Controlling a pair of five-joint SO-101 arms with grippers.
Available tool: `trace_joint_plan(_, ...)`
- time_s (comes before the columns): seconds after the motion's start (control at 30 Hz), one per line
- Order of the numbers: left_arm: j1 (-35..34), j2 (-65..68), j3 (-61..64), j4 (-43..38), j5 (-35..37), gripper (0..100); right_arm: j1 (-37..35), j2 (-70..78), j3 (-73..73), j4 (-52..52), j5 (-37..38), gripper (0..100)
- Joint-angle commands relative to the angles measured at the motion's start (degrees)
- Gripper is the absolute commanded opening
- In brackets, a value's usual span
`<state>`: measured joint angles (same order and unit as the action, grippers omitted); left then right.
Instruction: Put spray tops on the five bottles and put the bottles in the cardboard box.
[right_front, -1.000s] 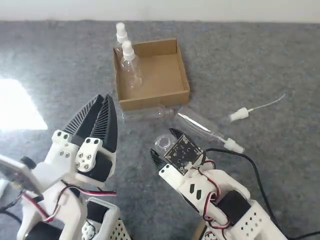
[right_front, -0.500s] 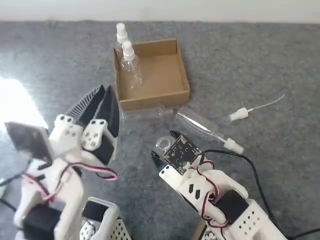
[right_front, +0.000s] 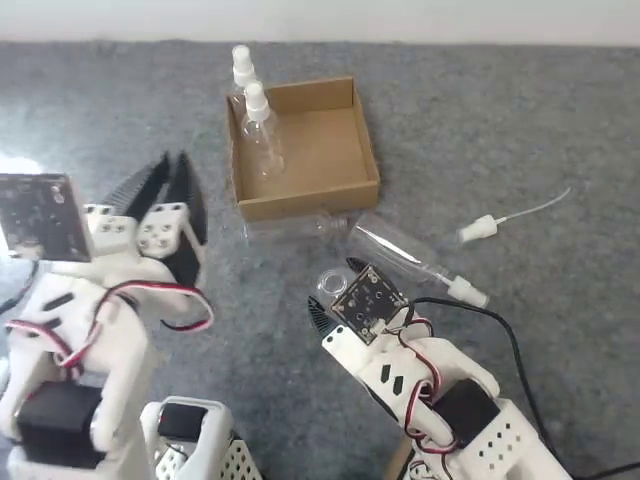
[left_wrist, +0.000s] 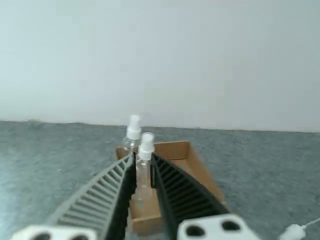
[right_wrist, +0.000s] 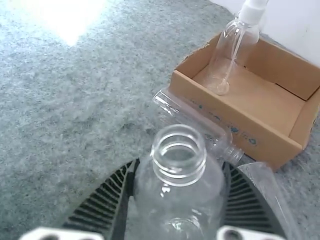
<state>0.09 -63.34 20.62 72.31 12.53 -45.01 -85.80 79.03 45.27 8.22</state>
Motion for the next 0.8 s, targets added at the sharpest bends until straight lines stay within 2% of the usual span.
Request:
trace_joint_plan(0.0, -9.49, 1.32, -1.45, 3.43, -6.51, 4, 0.57, -1.01, -0.97, -0.75, 0.70, 19.4)
trace_joint_plan(0.2, -21.19, 1.32, 3.21, 7.74, -18.11, 5, 0.57, -1.01, -0.97, -0.75, 0.70, 19.4)
trace_joint_plan(0.53, -43.60, 1.49, 12.97, 7.82, -37.54, 5, 0.57, -1.01, -0.97, -0.75, 0.62, 19.4)
trace_joint_plan(0.63, -47.65, 3.08, 13.67, 8.97, -42.46, 4, 0.57, -1.01, -0.88, -0.75, 0.62, 19.4)
trace_joint_plan(0.77, -51.78, 12.31, 12.26, 11.78, -49.32, 4, 0.66, -1.01, -0.88, -0.75, 0.53, 19.4)
